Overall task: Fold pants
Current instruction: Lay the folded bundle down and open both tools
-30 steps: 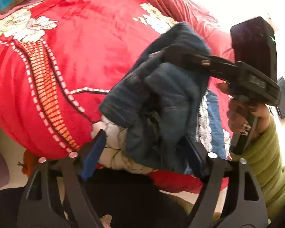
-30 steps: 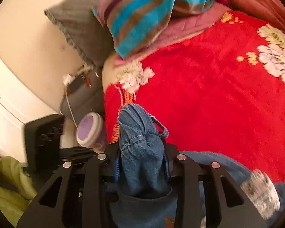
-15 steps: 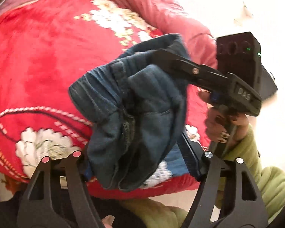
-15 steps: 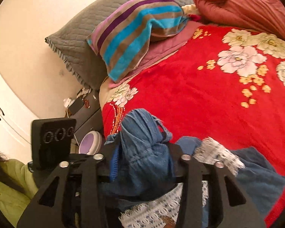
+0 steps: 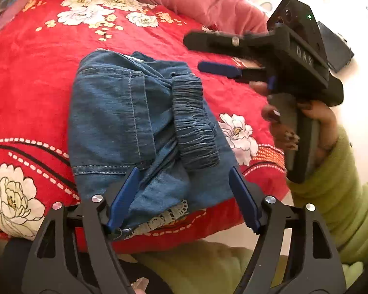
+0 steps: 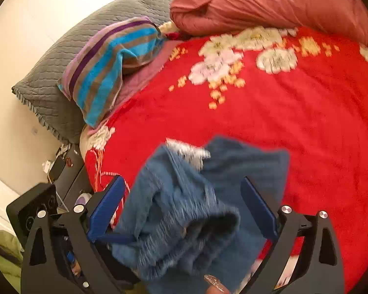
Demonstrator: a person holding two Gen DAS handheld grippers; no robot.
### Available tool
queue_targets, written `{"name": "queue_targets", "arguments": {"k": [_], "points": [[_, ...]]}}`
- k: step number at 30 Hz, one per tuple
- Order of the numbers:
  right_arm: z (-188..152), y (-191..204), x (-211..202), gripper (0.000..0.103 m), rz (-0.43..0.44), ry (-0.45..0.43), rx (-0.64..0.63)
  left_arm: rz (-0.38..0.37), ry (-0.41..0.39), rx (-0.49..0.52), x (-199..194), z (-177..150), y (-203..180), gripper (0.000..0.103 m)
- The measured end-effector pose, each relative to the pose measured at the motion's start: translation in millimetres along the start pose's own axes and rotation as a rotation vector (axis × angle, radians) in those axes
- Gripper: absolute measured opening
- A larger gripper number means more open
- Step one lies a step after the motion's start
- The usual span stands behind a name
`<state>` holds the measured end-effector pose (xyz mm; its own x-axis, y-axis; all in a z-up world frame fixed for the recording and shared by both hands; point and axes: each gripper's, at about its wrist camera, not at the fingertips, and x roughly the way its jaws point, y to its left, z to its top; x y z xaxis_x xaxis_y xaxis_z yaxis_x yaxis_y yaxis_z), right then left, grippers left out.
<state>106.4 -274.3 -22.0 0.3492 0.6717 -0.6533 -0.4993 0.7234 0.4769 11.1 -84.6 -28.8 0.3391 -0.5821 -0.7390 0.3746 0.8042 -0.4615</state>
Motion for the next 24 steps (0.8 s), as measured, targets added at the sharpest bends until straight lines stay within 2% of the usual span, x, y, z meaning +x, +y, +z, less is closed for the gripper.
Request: {"name": "queue_targets", "arguments": {"k": [4,6,9,12,14,16,19,21,24], "points": [[-15,-4,13,0.094,-0.08,0.073,0.017,-0.002,0.0,-0.002,-3,-2,0,0.069],[-20,-2,23,0.049,-0.054,0.114,0.007,0.004,-0.001,-0.002,-3,-4,-1,0.069],[-19,12,14,0.043,-0.034,0.09,-0.044,0.013,-0.005,0.005,-6,-6,-4,0.07],[-18,15,4,0.042,-0.069,0.064,-0.077,0.004,-0.009,-0.002,-6,-5,-3,0.07],[-22,9,10,0.042,-0.139,0.092,-0.088,0.001,-0.008,-0.001,-5,-6,-4,0.07],[-27,2,19,0.043,-0.169,0.115,-0.068,0.005,-0.005,0.006,-5,-9,-5,0.07],[-31,-6,22,0.049,-0.167,0.109,-0.028,0.009,-0.007,0.009,-7,-11,-5,0.07],[-30,-7,19,0.063,-0.181,0.097,-0.01,0.008,-0.011,0.005,-10,-11,-4,0.07],[-27,0,6,0.072,-0.186,0.053,-0.02,0.011,-0.022,0.003,-16,-11,-4,0.07]]}}
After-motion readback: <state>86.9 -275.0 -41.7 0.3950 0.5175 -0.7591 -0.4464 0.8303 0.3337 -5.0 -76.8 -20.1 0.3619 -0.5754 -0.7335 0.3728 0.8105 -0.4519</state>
